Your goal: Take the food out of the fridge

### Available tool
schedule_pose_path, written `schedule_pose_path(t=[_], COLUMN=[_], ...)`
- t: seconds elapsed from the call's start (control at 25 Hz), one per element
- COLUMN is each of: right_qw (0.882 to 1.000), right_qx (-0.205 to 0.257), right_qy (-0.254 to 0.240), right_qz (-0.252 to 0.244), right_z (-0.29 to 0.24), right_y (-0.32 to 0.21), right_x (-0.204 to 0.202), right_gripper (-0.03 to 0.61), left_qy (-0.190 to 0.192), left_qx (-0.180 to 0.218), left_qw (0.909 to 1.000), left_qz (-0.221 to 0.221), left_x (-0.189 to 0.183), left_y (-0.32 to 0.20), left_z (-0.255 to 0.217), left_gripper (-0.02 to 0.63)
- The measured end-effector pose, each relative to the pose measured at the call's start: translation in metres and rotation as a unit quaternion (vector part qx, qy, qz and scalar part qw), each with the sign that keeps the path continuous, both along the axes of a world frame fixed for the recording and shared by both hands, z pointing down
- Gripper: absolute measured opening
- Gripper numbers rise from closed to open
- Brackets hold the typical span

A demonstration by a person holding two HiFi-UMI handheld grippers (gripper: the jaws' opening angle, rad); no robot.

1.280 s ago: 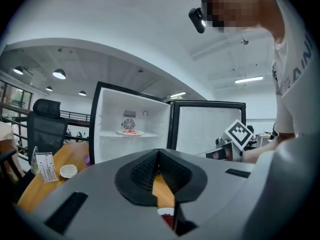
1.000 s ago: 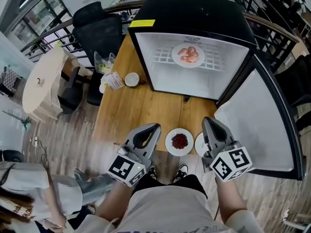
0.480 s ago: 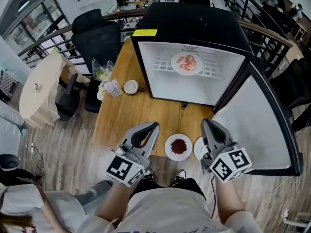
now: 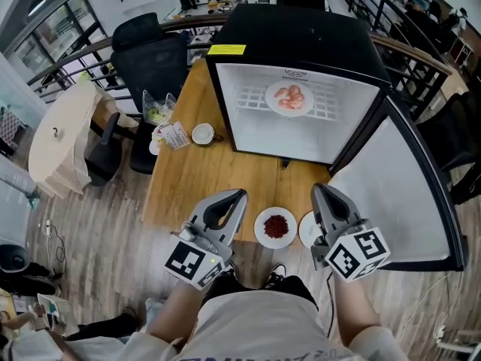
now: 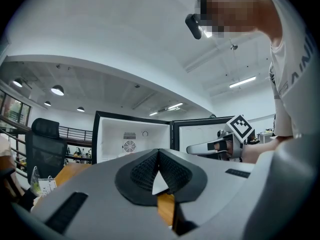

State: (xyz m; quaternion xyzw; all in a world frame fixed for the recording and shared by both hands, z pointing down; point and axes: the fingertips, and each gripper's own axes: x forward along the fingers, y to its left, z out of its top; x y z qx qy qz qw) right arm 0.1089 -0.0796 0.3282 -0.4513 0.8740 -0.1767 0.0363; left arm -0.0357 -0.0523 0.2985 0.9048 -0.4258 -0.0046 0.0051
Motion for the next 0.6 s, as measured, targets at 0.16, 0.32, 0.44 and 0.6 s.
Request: schedule_pose_path(t=[0.16,0.32,0.44,0.6], right_qw=[1.000,0.997,0.990,0.975], right_qx=[-0.010,-0.046,-0.077,-0.115], right_qy=[-0.012,-0.063,-0.109,-0.184], right_qz=[-0.002,0.016,0.038,0.043], right_z=[0.002,0.008,0.010,0.012], right_y=[-0.004,-0.027,-0.054,-0.094], right_x=[0.000,0.002,-0.001,-0.013], right_gripper=[0.021,0.023,0.025,0.088], left_qy=[0.002,0.005,0.008,0.011], left_qx=[0.001,-0.003,-0.009,-0.016], left_qw=[1.0000,1.0000,0.9999,0.9996], left_qz=[0.000,-0.005,-0.010,-0.018], left_x=[-0.002,-0.006,-0.013,-0.024], left_y=[0.001,0.001,0.001,0.000], left_z=[0.000,0.005,0.010,0.016], left_gripper=[0.008,0.008,0.008,0.008])
